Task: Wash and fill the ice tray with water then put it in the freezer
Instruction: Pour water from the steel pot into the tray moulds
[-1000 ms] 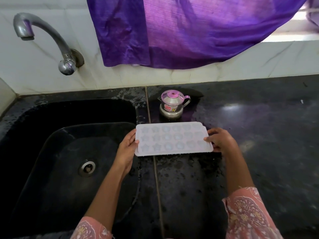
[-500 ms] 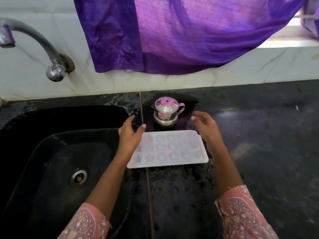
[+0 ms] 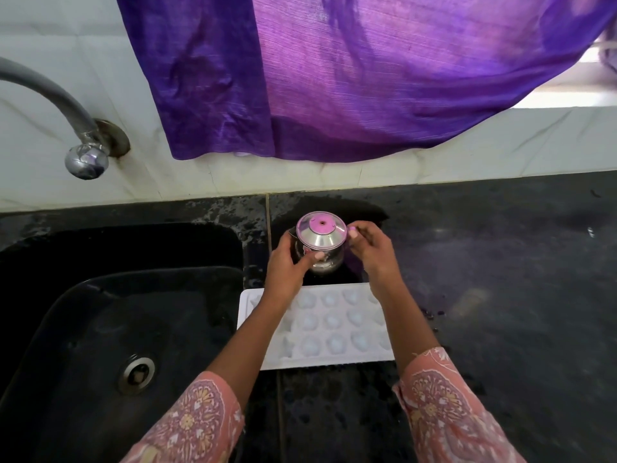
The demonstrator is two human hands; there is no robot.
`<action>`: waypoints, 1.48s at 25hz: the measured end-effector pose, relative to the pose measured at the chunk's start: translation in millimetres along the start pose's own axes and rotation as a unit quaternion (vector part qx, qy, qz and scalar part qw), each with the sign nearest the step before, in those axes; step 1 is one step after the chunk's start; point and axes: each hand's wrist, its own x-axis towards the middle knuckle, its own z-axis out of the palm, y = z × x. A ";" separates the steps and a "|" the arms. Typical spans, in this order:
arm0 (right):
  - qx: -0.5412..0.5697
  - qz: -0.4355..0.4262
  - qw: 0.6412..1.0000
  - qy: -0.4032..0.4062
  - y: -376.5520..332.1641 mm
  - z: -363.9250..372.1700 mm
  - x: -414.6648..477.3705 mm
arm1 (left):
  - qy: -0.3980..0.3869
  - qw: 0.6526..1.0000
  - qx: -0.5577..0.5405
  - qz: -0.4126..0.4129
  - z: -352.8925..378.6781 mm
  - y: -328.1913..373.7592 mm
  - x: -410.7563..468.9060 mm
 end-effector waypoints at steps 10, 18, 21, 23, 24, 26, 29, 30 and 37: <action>0.251 -0.073 0.965 0.025 -32.7 -3.2 -42.0 | -0.006 0.991 -0.110 0.071 -12.5 50.1 -35.5; 0.337 -0.097 0.928 0.128 -59.0 -13.8 -80.4 | -0.038 0.986 -0.144 0.081 -7.1 74.8 -75.1; 0.320 -0.112 0.924 0.174 -68.3 -22.9 -90.6 | -0.070 0.990 -0.095 0.078 -5.6 73.4 -84.6; 0.310 -0.128 0.921 0.197 -69.0 -32.5 -96.9 | -0.068 0.994 -0.024 0.077 -10.4 59.9 -87.4; 0.304 -0.135 0.920 0.206 -67.4 -38.2 -97.7 | -0.056 0.995 0.022 0.082 -15.2 49.4 -87.9; 0.287 -0.142 0.922 0.220 -63.8 -50.7 -96.7 | -0.015 0.986 0.147 0.082 -26.2 26.8 -93.2; 0.266 -0.150 0.922 0.239 -58.2 -65.9 -95.8 | 0.021 0.945 0.323 0.048 -47.1 -8.3 -103.8; 0.261 -0.152 0.922 0.243 -56.2 -68.9 -95.3 | 0.012 0.938 0.345 0.027 -55.2 -17.7 -104.2; 0.215 -0.149 0.925 0.277 -46.4 -84.2 -92.0 | -0.095 0.909 0.405 -0.033 -74.9 -44.2 -103.8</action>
